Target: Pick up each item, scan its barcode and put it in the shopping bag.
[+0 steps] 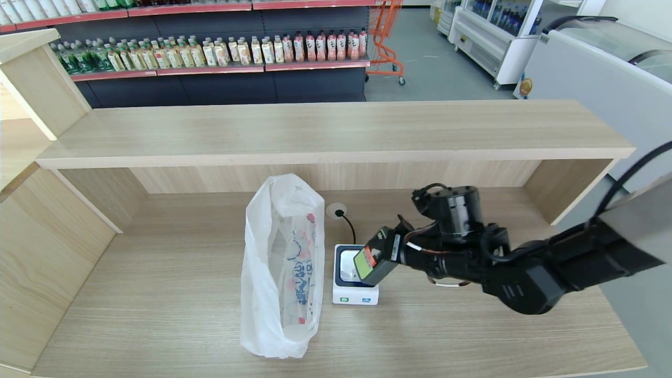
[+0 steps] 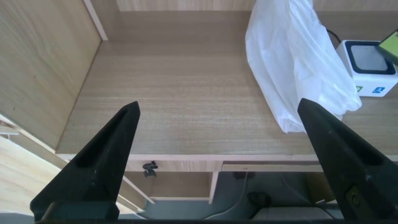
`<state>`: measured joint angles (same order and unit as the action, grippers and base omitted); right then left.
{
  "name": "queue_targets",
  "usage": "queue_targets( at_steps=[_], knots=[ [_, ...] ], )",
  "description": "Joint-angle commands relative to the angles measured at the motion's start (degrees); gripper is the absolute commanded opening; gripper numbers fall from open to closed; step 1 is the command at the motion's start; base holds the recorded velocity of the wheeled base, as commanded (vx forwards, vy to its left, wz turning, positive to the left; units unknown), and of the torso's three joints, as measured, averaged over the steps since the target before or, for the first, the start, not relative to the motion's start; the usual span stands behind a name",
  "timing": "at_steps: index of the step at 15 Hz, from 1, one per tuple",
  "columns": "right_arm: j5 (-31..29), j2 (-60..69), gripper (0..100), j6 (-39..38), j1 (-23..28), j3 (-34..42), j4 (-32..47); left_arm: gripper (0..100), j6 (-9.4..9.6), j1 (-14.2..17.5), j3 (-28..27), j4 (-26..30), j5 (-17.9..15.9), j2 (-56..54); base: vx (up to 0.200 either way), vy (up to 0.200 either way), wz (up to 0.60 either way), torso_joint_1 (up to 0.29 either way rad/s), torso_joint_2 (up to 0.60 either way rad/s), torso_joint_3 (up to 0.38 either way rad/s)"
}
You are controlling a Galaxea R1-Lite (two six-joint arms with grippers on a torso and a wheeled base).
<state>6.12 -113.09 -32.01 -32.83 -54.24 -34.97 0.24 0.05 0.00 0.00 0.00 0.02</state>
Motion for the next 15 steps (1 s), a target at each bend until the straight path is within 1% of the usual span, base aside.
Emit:
queue_targets(
  at_steps=[1,2,3,5,6,7,9,12,15],
  knots=[
    [1.18,24.59,0,9.07,7.69,11.35,5.44,100,0.02,0.04,0.00,0.00,0.00,-0.02,0.000,0.000,0.00,0.000,0.00,0.000],
    [1.18,30.04,0,15.58,9.27,13.81,9.13,100,0.02,0.04,0.00,0.00,0.00,-0.02,0.000,0.000,0.00,0.000,0.00,0.000],
    [1.00,34.17,0,21.03,9.80,16.27,10.98,100,0.02,0.04,0.00,0.00,0.00,-0.02,0.000,0.000,0.00,0.000,0.00,0.000],
    [0.38,38.74,0,31.05,10.07,20.93,11.07,100,0.02,0.04,0.00,0.00,0.00,-0.02,0.000,0.000,0.00,0.000,0.00,0.000],
    [-1.11,40.23,0,33.33,10.07,22.77,10.98,100,0.02,0.04,0.00,0.00,0.00,-0.02,0.000,0.000,0.00,0.000,0.00,0.000],
    [-2.43,41.46,0,33.33,9.89,23.74,11.07,100,0.02,0.04,0.00,0.00,0.00,-0.02,0.000,0.000,0.00,0.000,0.00,0.000],
    [-2.60,43.13,0,32.54,9.80,25.76,11.16,100,0.02,0.04,0.00,0.00,0.00,-0.02,0.000,0.000,0.00,0.000,0.00,0.000],
    [-2.69,43.92,0,23.49,9.89,26.73,11.42,100,0.02,0.04,0.00,0.00,0.00,-0.02,0.000,0.000,0.00,0.000,0.00,0.000],
    [-2.69,43.75,0,20.67,9.89,26.81,12.12,100,0.02,0.04,0.00,0.00,0.00,0.06,0.000,0.000,0.00,0.000,0.00,0.000]
  ],
)
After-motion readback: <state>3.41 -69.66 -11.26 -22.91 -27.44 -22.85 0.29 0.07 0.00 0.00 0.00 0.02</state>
